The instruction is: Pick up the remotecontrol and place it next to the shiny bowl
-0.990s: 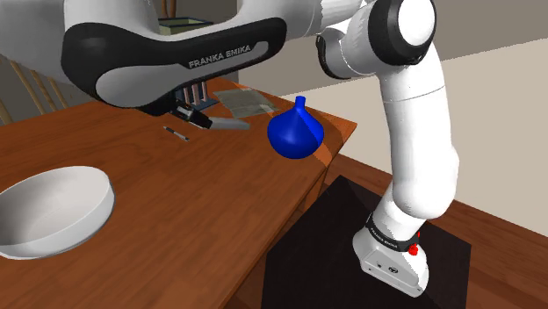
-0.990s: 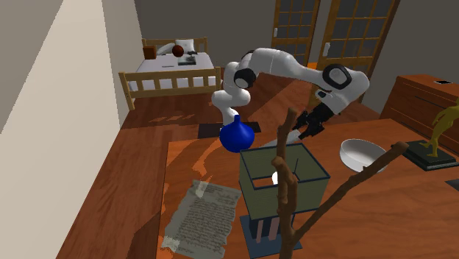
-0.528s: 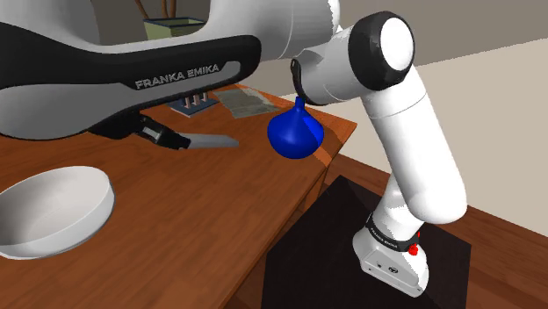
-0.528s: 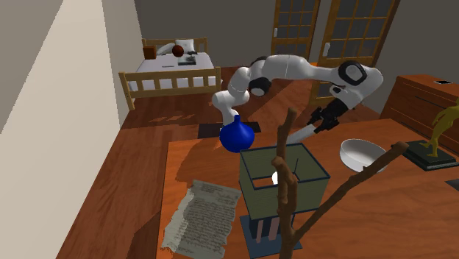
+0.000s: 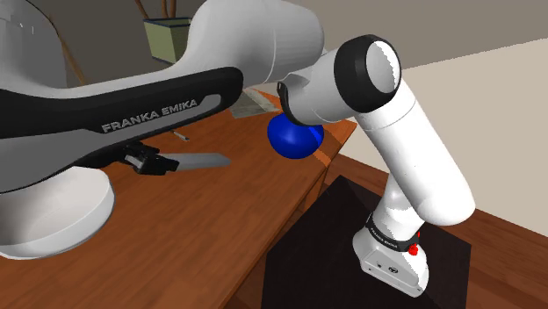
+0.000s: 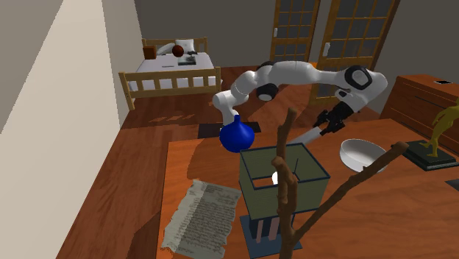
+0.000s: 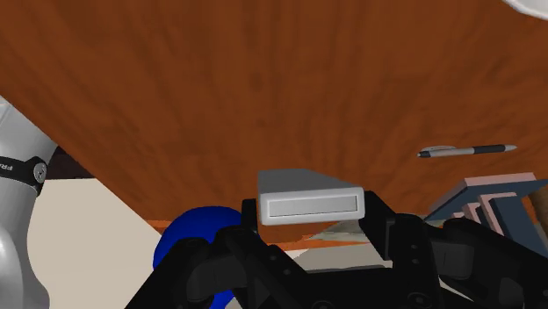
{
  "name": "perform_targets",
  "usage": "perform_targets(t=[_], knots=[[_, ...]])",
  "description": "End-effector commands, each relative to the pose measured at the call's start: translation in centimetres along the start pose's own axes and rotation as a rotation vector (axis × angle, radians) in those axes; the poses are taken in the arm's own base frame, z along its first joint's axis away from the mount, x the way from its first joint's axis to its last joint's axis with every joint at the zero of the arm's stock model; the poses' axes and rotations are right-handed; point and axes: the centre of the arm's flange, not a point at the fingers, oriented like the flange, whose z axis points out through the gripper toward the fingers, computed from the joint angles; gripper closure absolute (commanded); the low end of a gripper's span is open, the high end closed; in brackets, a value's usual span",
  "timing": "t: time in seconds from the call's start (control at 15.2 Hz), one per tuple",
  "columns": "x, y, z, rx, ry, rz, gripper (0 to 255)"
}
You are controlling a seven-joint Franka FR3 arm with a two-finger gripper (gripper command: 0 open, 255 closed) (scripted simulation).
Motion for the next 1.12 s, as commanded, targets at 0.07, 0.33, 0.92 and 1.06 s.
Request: perform_targets(t=[0.07, 0.33, 0.92, 1.06], knots=[[-1.2, 0.1, 1.1, 0.000, 0.000, 0.001, 255], [-2.8, 0.1, 2.5, 0.000, 0.000, 0.001, 255], [-6.2, 0.2, 5.8, 0.000, 0.000, 0.001, 255], [-7.0, 0.2, 6.5, 0.000, 0.000, 0.001, 255]])
